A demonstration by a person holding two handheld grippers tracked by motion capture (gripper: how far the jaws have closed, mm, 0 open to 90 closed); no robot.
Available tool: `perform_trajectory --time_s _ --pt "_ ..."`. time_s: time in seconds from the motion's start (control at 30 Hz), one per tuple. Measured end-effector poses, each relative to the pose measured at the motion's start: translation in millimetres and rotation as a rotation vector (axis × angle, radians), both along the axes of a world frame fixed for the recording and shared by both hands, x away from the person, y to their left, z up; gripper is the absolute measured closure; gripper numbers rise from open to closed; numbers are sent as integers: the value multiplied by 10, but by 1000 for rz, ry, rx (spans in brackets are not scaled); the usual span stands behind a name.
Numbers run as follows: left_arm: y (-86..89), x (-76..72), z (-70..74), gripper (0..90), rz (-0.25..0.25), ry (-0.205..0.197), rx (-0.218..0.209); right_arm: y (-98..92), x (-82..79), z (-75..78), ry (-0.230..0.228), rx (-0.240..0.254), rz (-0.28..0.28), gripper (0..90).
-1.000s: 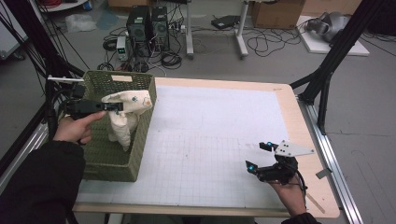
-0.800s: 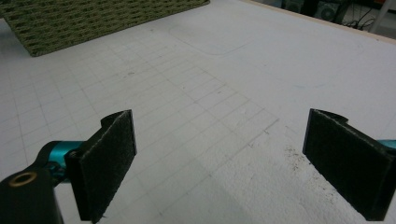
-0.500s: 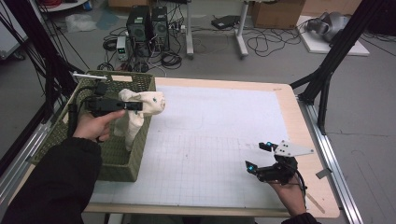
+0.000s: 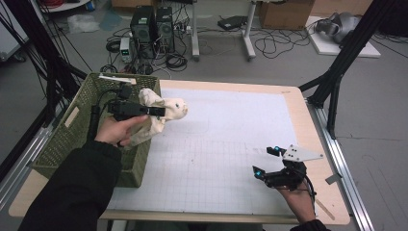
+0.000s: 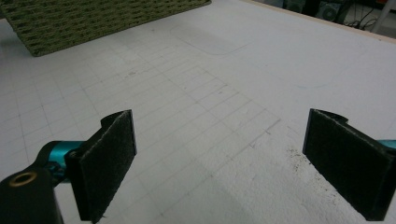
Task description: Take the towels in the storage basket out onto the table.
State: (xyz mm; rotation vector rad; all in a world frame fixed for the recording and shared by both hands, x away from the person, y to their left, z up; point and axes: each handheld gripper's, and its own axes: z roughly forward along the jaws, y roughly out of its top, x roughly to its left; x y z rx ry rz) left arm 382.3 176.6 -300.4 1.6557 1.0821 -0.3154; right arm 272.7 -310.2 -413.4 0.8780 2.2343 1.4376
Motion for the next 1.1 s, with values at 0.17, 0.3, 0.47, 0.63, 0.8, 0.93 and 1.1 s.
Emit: perform_trajectory --time_s 0.17,0.3,0.47,0.63,0.8,0.93,1.1 --pt "-204 3 -19 827 -34 -5 -6 6 -7 5 3 1 4 88" --pt "-348 0 -74 827 -53 1 10 1 -6 6 -3 4 3 89" --pt "-545 -15 -123 827 -88 6 23 2 -9 8 -2 5 4 88" --pt "-745 -28 -175 827 -111 4 37 7 -9 12 -11 4 10 88" --pt "-982 -52 -281 825 -134 1 63 11 -16 12 -1 8 12 89" --pt "-1175 -68 -394 824 -150 1 87 14 -17 12 -1 9 12 88" --pt "-1400 -75 -563 822 -158 -4 117 19 -11 11 -6 7 12 88"
